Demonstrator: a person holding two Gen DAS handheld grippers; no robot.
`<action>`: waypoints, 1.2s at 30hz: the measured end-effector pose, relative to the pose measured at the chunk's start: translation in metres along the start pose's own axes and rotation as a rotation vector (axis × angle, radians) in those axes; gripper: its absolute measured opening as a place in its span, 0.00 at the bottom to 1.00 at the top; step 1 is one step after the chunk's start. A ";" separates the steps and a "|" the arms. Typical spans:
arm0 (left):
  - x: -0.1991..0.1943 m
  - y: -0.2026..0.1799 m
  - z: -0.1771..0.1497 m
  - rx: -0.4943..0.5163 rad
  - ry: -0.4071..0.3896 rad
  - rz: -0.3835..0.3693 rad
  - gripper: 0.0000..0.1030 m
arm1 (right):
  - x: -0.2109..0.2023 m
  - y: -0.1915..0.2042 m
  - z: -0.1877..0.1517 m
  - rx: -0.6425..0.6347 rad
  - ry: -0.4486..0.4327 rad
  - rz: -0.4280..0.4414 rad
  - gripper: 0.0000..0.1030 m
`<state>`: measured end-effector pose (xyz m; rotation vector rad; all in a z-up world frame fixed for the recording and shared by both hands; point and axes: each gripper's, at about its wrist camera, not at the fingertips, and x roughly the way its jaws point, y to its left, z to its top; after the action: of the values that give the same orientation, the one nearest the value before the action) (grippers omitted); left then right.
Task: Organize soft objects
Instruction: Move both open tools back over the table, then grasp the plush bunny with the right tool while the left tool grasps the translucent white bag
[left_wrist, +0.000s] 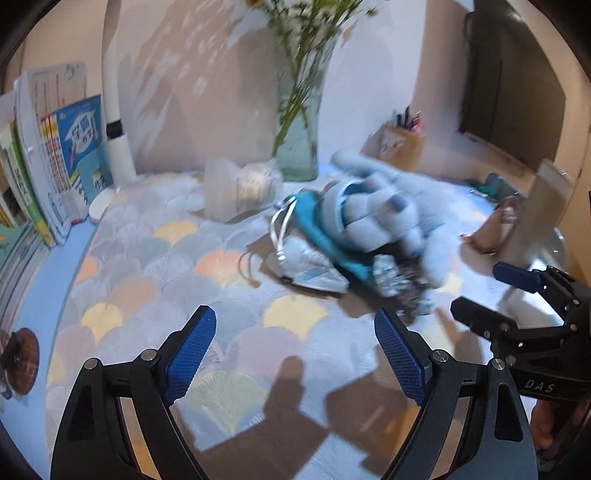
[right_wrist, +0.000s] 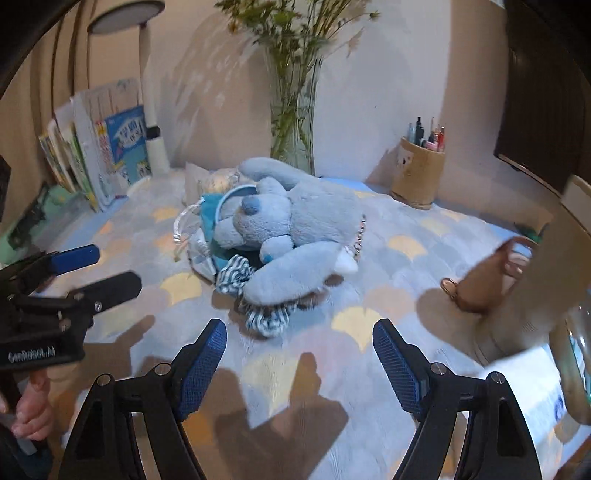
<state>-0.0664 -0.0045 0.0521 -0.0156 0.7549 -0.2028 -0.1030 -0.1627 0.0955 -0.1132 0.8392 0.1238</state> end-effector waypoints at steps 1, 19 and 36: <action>0.001 0.003 -0.002 -0.005 0.000 0.006 0.84 | 0.009 0.000 0.001 0.009 0.002 -0.002 0.78; 0.030 0.021 -0.009 -0.102 0.083 -0.029 0.84 | 0.048 -0.026 -0.013 0.141 0.071 -0.023 0.81; -0.012 0.025 0.041 -0.093 0.017 -0.087 0.84 | 0.022 -0.052 0.026 0.293 0.002 0.179 0.85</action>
<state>-0.0430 0.0203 0.0880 -0.1356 0.7812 -0.2506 -0.0613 -0.2083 0.0993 0.2371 0.8597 0.1676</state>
